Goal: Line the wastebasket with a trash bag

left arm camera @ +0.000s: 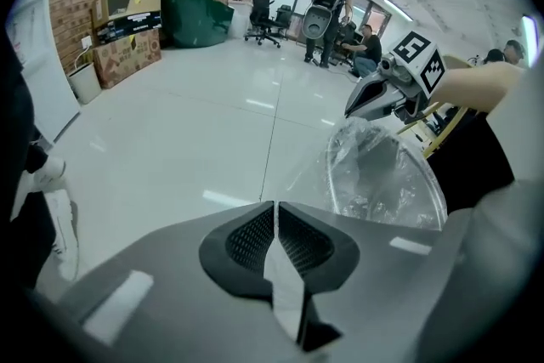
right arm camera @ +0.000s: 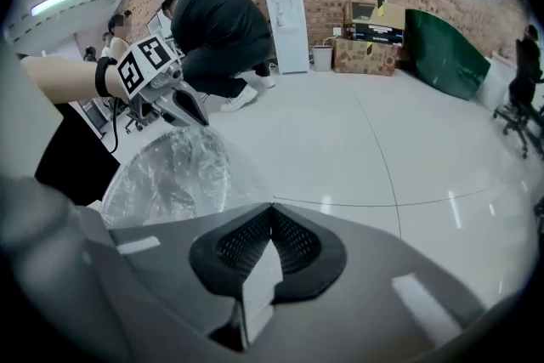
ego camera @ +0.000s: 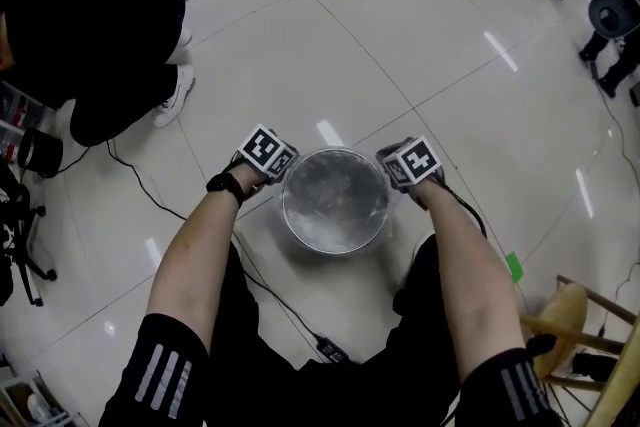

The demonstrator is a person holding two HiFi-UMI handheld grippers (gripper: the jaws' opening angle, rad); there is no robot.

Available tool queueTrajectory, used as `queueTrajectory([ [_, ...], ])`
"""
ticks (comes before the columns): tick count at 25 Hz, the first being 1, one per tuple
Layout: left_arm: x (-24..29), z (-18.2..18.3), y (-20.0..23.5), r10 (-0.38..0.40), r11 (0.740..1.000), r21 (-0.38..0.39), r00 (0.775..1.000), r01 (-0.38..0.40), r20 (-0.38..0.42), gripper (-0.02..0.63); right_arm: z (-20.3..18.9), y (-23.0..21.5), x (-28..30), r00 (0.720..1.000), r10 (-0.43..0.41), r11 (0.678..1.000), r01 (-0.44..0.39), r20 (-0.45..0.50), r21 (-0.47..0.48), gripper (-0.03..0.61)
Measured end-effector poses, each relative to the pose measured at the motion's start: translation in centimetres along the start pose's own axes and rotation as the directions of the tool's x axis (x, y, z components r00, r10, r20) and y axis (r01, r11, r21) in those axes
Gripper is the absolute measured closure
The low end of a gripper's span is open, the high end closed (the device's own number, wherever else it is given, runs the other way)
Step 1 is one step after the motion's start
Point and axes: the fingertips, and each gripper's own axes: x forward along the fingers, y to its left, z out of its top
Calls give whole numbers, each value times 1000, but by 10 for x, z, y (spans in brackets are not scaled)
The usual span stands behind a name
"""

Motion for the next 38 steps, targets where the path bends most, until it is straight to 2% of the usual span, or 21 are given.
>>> queueTrajectory([
  [7,21,-11,2,-13,999,-33,999,12,-38,559,-18,4,12,999,-4,999,2,-53,-38,569],
  [9,20,-13,6,1,999,-37,999,-2,-37,512,-17,4,11,999,-6,1000,5,-45,-27,558],
  [12,12,-13,9,8,999,-35,1000,-9,-24,480,-10,0,2,999,-26,1000,26,-21,6,495],
  [16,-8,-13,12,7,999,-53,1000,-6,10,460,-1,1,-12,999,-25,999,24,34,34,474],
  [19,-28,-14,11,12,999,-46,1000,-11,27,460,-4,4,-20,999,-21,999,20,36,32,468],
  [22,-56,-3,7,58,998,33,996,-60,61,462,-1,8,-38,998,-53,998,54,37,-38,468],
  [24,-76,14,-7,65,990,119,994,-76,92,465,8,12,-52,996,-73,993,78,60,-93,468],
  [26,-91,36,-34,44,974,214,991,-70,123,469,14,19,-66,994,-76,986,86,81,-140,468],
  [28,-96,52,-70,-11,957,289,991,-28,134,476,15,30,-78,994,-63,982,77,87,-175,468],
  [31,-87,59,-114,-55,923,385,994,13,99,477,4,42,-90,996,-49,979,62,69,-195,468],
  [33,-72,55,-130,-46,906,424,997,13,69,496,-5,50,-96,998,-37,976,48,54,-213,468],
  [38,-41,37,-151,-26,893,450,1000,18,12,509,-11,75,-125,998,-18,975,29,54,-218,518],
])
